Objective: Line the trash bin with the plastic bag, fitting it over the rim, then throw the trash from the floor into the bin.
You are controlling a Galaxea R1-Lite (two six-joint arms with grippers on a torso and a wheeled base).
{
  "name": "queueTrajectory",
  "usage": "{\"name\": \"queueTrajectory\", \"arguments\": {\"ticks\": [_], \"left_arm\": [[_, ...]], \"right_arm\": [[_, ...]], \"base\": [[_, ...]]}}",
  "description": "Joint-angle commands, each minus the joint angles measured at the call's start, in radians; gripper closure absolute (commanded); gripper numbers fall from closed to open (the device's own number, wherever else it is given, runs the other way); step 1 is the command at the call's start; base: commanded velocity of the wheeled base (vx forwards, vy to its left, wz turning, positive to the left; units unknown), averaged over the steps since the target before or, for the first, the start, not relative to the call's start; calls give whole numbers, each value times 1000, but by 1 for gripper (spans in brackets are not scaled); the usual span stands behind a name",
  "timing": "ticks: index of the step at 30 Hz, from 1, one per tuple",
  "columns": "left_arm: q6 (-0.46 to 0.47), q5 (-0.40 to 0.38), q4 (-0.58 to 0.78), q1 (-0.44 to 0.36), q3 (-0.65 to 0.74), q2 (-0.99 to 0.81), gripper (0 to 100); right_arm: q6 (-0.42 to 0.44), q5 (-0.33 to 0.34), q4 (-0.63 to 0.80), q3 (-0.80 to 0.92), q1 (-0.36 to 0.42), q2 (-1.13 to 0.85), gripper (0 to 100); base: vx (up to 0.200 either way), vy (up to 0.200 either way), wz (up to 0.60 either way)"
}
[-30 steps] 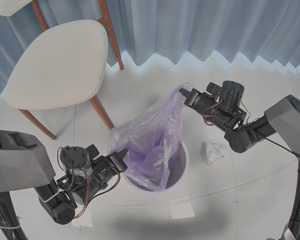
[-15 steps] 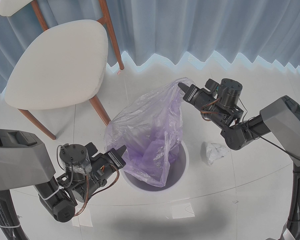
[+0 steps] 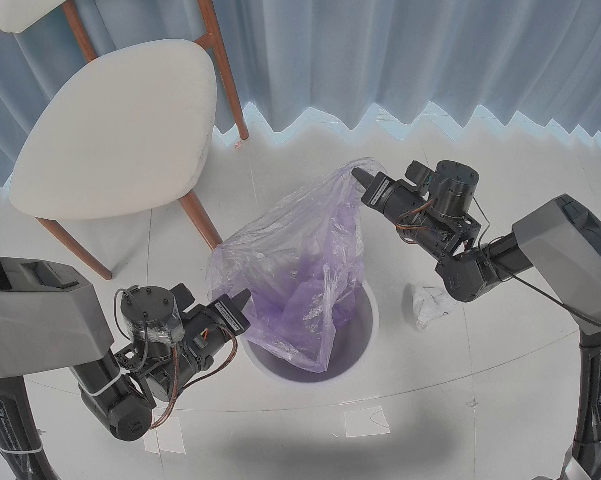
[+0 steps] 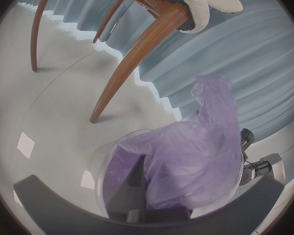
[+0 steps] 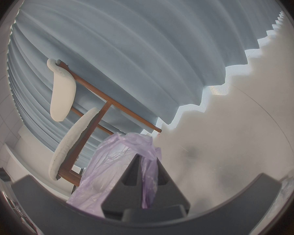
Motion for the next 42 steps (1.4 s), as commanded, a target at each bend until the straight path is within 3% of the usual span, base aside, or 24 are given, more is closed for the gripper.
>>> {"name": "queueTrajectory", "arguments": {"ticks": [1, 17, 29, 30, 33, 34, 38, 42], "left_arm": [[1, 1, -1, 1, 1, 18, 100], [-5, -2, -1, 39, -28, 70, 100], [-7, -36, -1, 50, -22, 81, 100], [-5, -35, -1, 50, -22, 81, 100], [-5, -35, -1, 48, -22, 81, 100], [-5, -35, -1, 48, -21, 82, 100], [-5, -35, -1, 45, -21, 82, 100], [-4, -33, -1, 42, -21, 82, 100]], "right_arm": [[0, -1, -2, -1, 3, 24, 100], [-3, 4, -33, -30, 2, 79, 100], [9, -2, -8, -208, -21, 171, 100], [21, -4, -11, -213, -26, 165, 0], [64, -5, -11, -193, -23, 125, 0], [81, -10, 5, -105, -14, 70, 0], [-29, -2, 4, 137, 3, -59, 0], [-37, 31, 12, 364, 36, -198, 0]], "base": [[0, 0, 0], [0, 0, 0], [0, 0, 0], [0, 0, 0], [0, 0, 0], [0, 0, 0], [0, 0, 0], [0, 0, 0]]}}
